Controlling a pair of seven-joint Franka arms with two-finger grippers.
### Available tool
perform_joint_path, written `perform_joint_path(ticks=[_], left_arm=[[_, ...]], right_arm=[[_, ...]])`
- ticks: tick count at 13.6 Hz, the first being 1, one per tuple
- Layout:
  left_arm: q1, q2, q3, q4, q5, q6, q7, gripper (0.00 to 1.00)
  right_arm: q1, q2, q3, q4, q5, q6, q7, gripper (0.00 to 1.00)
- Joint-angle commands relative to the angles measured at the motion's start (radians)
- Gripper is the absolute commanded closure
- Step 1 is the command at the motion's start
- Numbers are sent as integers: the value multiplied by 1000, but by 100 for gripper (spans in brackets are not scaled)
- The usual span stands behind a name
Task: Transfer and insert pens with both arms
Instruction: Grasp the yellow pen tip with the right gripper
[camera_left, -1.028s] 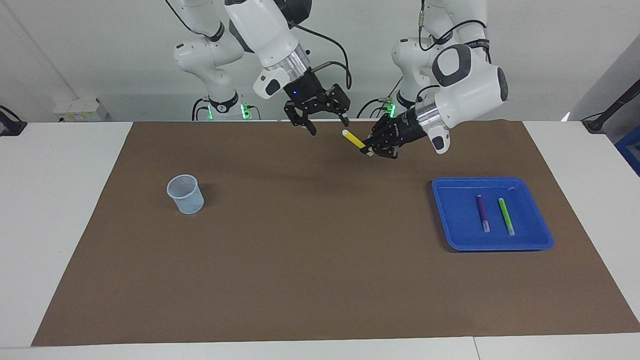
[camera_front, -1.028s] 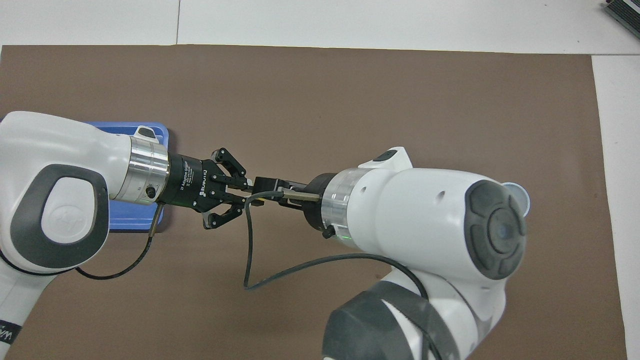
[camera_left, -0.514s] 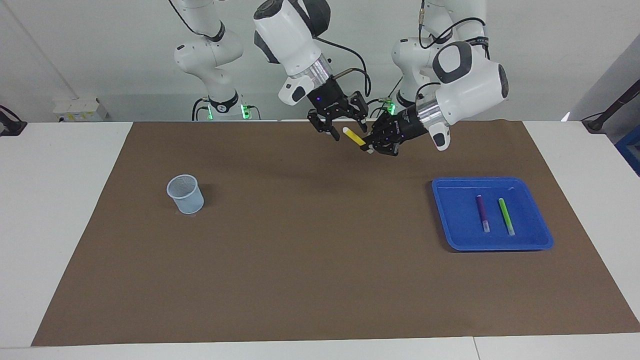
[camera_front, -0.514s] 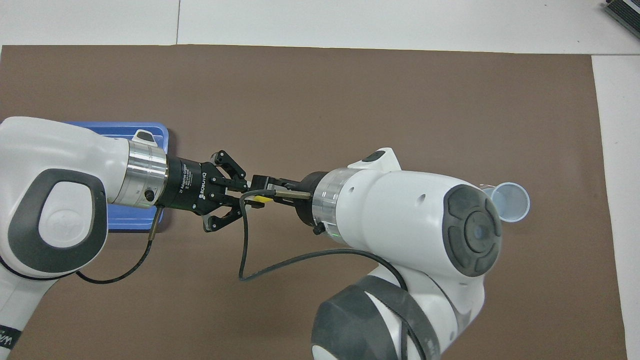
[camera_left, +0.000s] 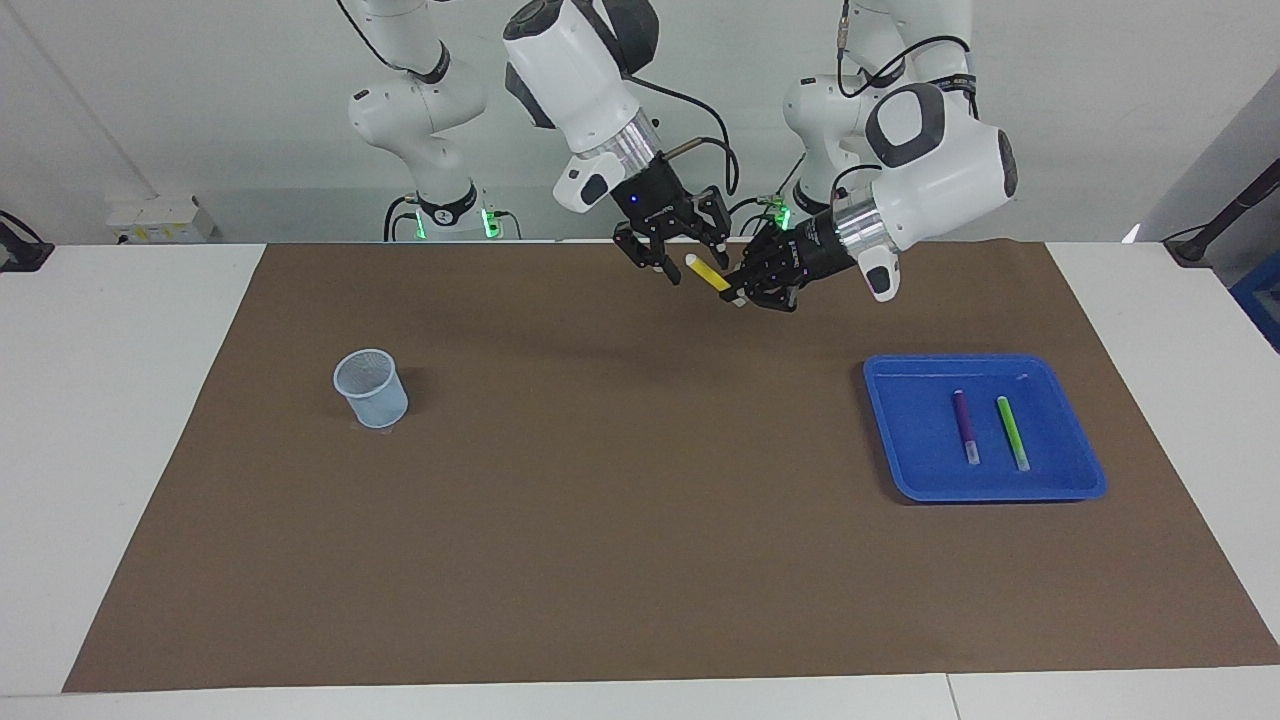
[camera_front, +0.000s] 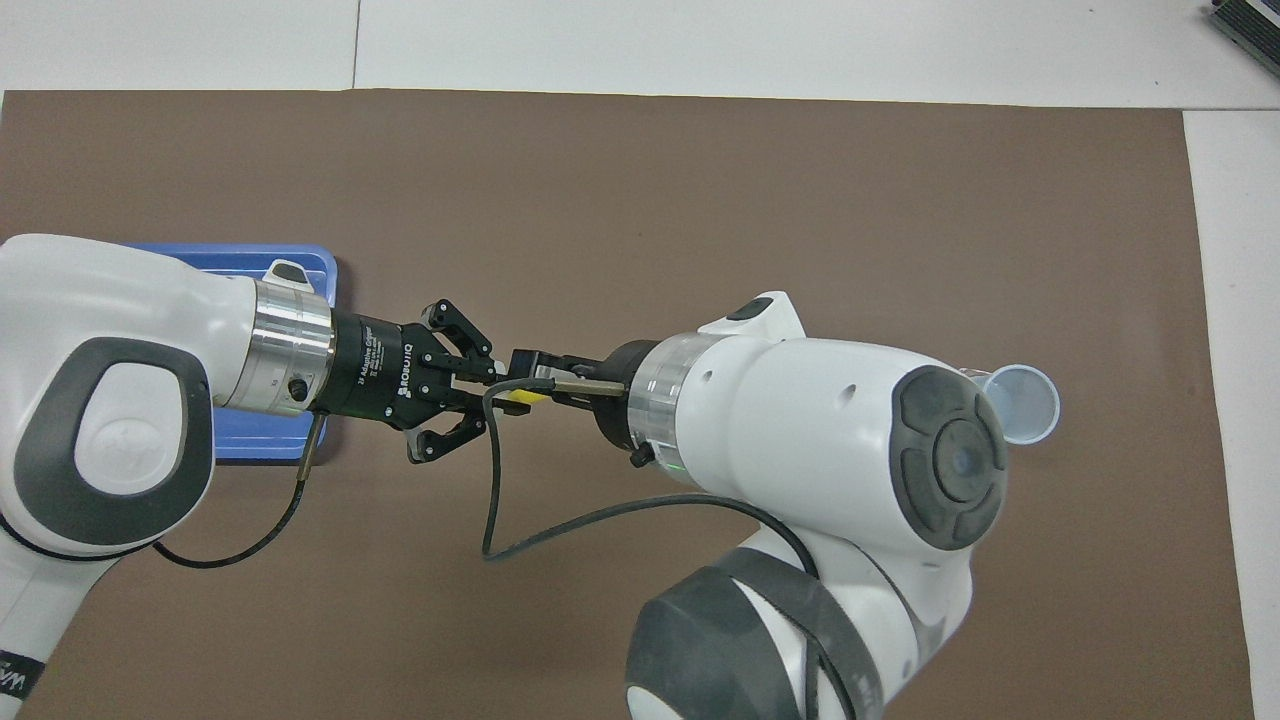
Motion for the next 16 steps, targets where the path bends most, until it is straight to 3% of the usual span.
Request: perform_joint_path(ticks=[1,2,3,6,9,10,12,13,14,15,16], left_arm=[[0,-42,3,-46,-29,18,-10,100],[0,-42,4,-46,-29,18,-10,100],[0,-42,3,-46,-30,18,-10,100],[0,-42,3,-46,-30,18,-10,100],[0,-42,3,-47,-30,18,-10,100],[-1,-42,3,-47,-30,18,-12,100],[-7,-42,4,-46,-30,18,-12,100],[-13,-42,4,-46,-27,21,-6,60],[-14,-48,3,-44,-26,21,-15,52],[-14,-57,3,-49,-26,21,-19,34],[-14,-68,3,-55,-26,21,-24,31]], right_arm=[[-10,2,6,-3,24,18,-23,27],[-10,2,6,-3,24,18,-23,27],[-12,2,6,-3,24,18,-29,34],[-10,2,6,-3,24,18,-23,73],[-10,0,6,-5,24,16,-25,95],[-10,0,6,-5,24,16,-26,100],[-13,2,6,-5,24,12,-32,100],[-13,2,6,-5,26,12,-32,100],[-19,2,5,-5,26,12,-35,100],[-25,2,6,-5,24,7,-37,100],[-28,0,5,-5,23,-1,-47,100]])
